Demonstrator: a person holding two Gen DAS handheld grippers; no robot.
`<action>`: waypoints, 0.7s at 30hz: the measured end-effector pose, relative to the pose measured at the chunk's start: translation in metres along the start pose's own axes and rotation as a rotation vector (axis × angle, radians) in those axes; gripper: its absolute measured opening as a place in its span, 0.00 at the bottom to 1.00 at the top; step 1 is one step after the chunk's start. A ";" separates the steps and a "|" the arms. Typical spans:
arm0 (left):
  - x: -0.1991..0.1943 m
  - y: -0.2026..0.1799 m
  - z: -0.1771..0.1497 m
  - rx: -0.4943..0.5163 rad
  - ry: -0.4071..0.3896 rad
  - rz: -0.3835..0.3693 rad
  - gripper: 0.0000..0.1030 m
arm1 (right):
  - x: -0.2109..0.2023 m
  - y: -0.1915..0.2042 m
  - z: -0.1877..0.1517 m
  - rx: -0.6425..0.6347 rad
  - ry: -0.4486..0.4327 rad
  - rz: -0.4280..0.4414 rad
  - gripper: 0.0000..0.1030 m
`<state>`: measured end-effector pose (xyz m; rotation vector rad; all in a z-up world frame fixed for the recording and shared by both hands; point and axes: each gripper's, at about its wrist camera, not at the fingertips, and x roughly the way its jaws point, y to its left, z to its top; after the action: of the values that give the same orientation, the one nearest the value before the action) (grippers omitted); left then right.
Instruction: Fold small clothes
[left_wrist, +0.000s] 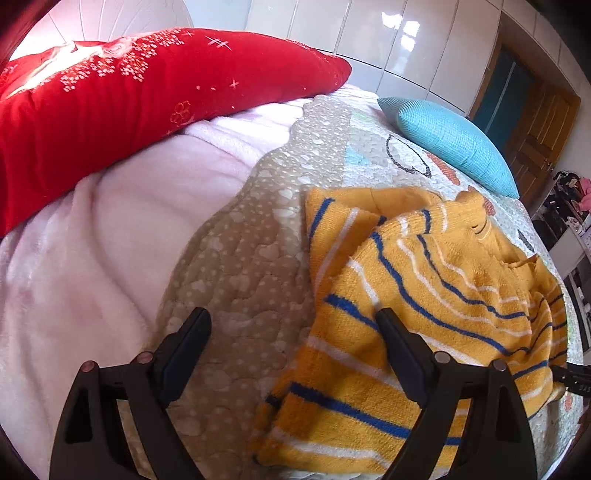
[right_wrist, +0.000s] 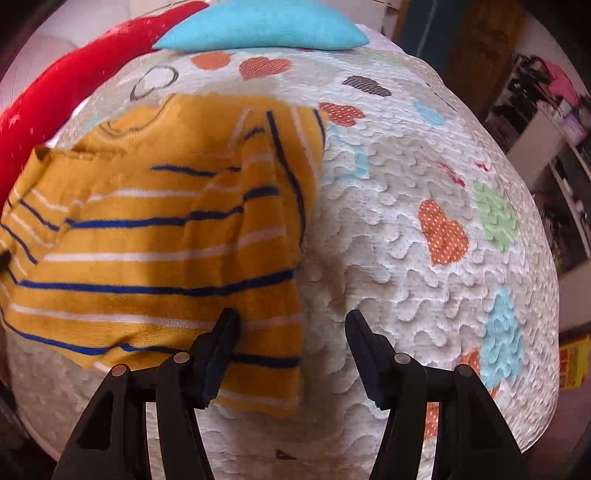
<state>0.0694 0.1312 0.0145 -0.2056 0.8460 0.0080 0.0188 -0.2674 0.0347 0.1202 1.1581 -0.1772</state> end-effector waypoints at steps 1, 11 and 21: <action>-0.004 0.004 0.000 -0.002 -0.014 0.043 0.88 | -0.014 0.003 0.003 0.009 -0.033 0.032 0.62; -0.019 0.023 0.003 -0.053 -0.023 0.005 0.88 | -0.032 0.190 0.055 -0.291 -0.127 0.319 0.57; -0.022 0.048 0.005 -0.116 -0.006 -0.078 0.88 | 0.056 0.298 0.118 -0.399 -0.060 0.213 0.53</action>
<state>0.0541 0.1805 0.0257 -0.3476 0.8318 -0.0152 0.2065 -0.0019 0.0315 -0.1136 1.0919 0.2380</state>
